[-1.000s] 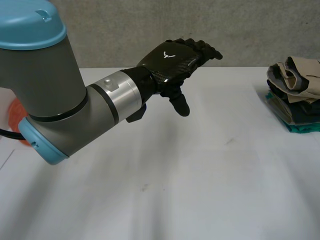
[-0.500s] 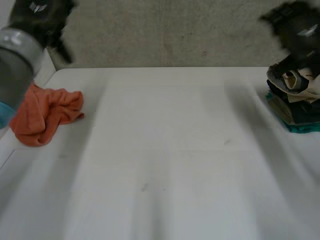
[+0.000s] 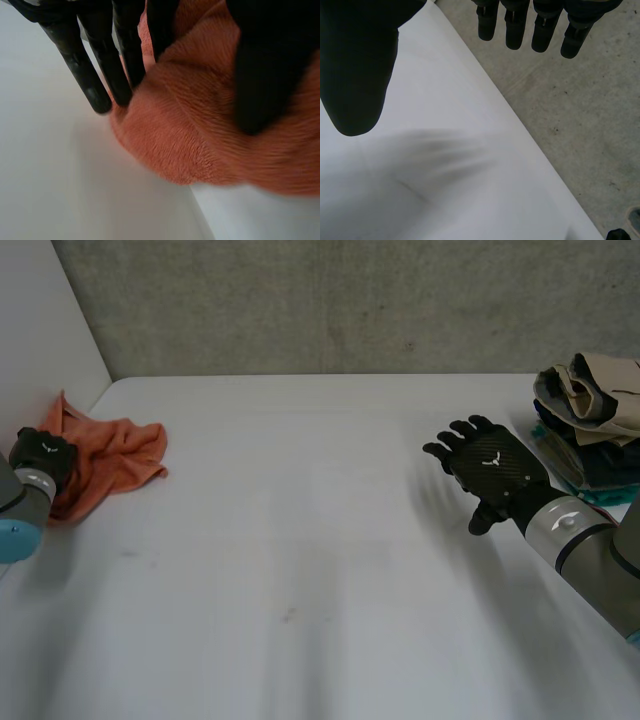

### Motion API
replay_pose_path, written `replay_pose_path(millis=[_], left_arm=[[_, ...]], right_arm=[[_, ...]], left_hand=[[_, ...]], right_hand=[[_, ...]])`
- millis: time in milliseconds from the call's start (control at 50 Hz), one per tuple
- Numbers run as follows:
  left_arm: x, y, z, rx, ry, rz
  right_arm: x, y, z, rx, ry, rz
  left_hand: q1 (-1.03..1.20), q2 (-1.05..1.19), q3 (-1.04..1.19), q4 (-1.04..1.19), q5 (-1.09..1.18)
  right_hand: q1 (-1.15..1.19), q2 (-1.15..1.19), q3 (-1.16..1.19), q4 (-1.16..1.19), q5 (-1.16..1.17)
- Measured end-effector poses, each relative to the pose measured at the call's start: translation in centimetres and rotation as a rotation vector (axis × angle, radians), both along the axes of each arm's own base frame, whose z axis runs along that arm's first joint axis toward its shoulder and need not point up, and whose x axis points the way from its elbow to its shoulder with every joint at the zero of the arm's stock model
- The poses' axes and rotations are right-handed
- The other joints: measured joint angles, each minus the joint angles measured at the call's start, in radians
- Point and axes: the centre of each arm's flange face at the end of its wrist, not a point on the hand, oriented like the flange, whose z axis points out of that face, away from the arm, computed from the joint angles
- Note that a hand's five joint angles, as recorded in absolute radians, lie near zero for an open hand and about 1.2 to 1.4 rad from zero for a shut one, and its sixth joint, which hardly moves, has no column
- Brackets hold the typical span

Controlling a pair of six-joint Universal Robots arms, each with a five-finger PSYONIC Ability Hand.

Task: Fold the laundry.

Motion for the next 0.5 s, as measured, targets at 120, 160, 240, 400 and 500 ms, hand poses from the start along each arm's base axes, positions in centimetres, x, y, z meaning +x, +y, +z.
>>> replay_pose_path(millis=[120,160,240,400,500], left_arm=[[-1.7,0.0,2.6,-0.083,0.013,-0.011],[-3.1,0.5,5.1,-0.142,0.042,-0.02],[-6.9,3.1,11.2,-0.269,0.181,-0.074],[-15.8,11.7,18.4,-0.305,0.571,-0.305],[-20.5,17.0,18.2,-0.189,0.708,-0.438]], right_arm=[[-0.2,0.0,-0.2,0.005,-0.003,-0.005],[-0.3,0.0,-0.1,0.004,-0.004,-0.007],[-0.3,-0.1,0.0,-0.003,-0.005,-0.013],[-0.7,-0.5,0.4,-0.017,-0.003,-0.052],[-0.9,-0.6,0.8,-0.028,-0.002,-0.078]], left_hand=[[0.27,0.405,0.411,0.44,0.391],[0.272,0.406,0.411,0.443,0.392],[0.272,0.407,0.415,0.443,0.391],[0.281,0.425,0.442,0.444,0.392],[0.281,0.426,0.442,0.444,0.391]], right_hand=[[0.0,0.0,0.0,0.0,0.0],[0.0,0.0,0.0,0.0,0.0],[0.0,0.0,0.0,0.0,0.0],[0.0,0.0,0.0,0.0,0.0],[0.0,0.0,0.0,0.0,0.0]])
